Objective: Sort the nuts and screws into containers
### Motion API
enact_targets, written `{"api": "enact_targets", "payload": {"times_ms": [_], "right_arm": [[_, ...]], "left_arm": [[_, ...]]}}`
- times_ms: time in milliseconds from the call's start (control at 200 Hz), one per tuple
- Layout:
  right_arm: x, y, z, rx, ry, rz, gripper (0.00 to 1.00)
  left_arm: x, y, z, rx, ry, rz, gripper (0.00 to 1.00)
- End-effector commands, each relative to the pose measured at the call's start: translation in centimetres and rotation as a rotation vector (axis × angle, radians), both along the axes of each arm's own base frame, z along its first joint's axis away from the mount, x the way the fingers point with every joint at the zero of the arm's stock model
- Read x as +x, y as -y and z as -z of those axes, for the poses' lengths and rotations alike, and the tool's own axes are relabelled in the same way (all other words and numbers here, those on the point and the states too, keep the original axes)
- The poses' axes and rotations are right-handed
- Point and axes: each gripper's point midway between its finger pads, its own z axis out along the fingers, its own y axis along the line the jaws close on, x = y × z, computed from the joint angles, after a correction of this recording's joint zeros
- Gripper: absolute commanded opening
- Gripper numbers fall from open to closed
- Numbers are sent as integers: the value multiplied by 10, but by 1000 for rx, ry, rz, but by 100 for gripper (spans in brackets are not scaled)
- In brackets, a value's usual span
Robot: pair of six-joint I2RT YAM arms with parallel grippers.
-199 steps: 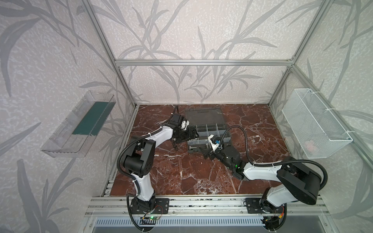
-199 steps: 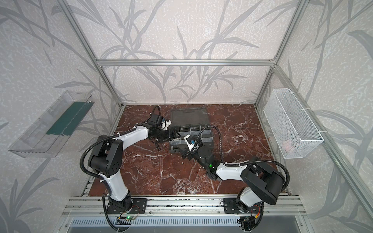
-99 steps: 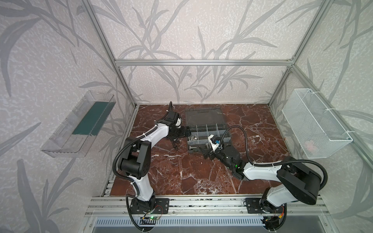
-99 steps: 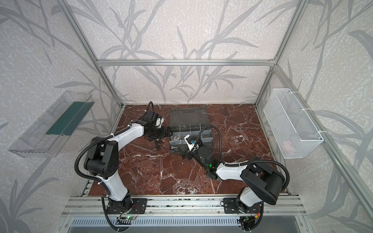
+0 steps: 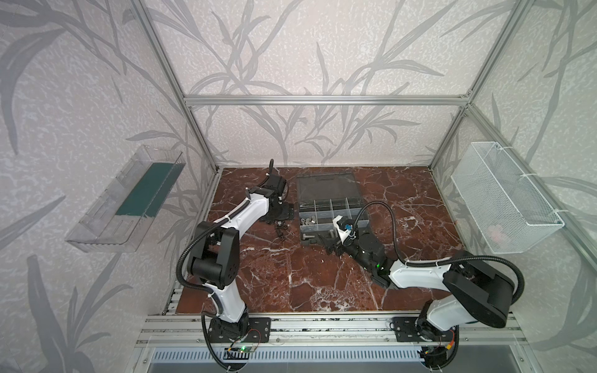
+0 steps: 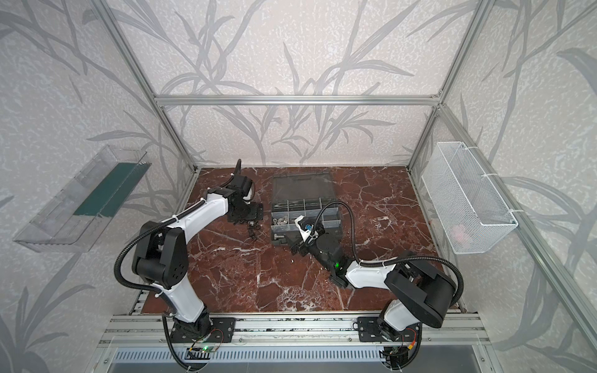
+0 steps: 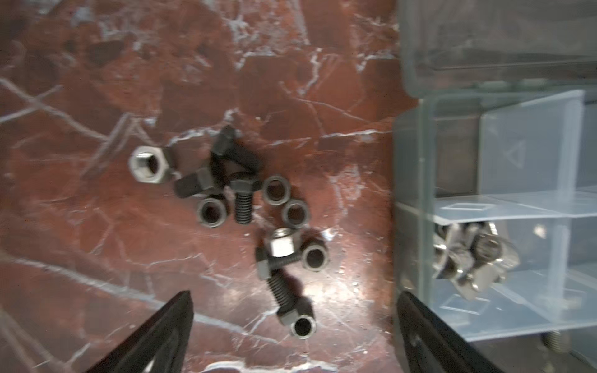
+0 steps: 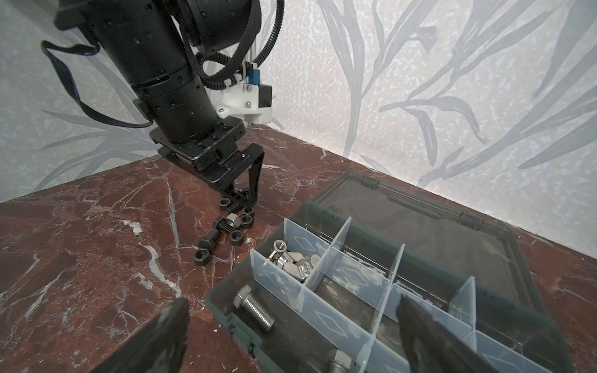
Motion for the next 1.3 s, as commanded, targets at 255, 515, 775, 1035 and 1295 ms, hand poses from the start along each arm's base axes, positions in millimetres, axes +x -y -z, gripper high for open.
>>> {"api": "enact_targets", "payload": {"times_ms": [255, 515, 775, 1035, 1295], "right_arm": [[5, -2, -14, 35, 18, 9, 99], [4, -4, -15, 41, 14, 1, 99], [5, -2, -16, 38, 22, 8, 99], [4, -2, -17, 40, 22, 7, 99], [4, -2, -17, 42, 21, 5, 99]], "left_arm": [[-14, -26, 20, 170, -138, -14, 70], [-8, -12, 37, 104, -168, -4, 63], [-5, 2, 57, 39, -212, -2, 59], [-3, -2, 61, 65, -221, -8, 58], [-3, -9, 61, 89, -225, -27, 52]]}}
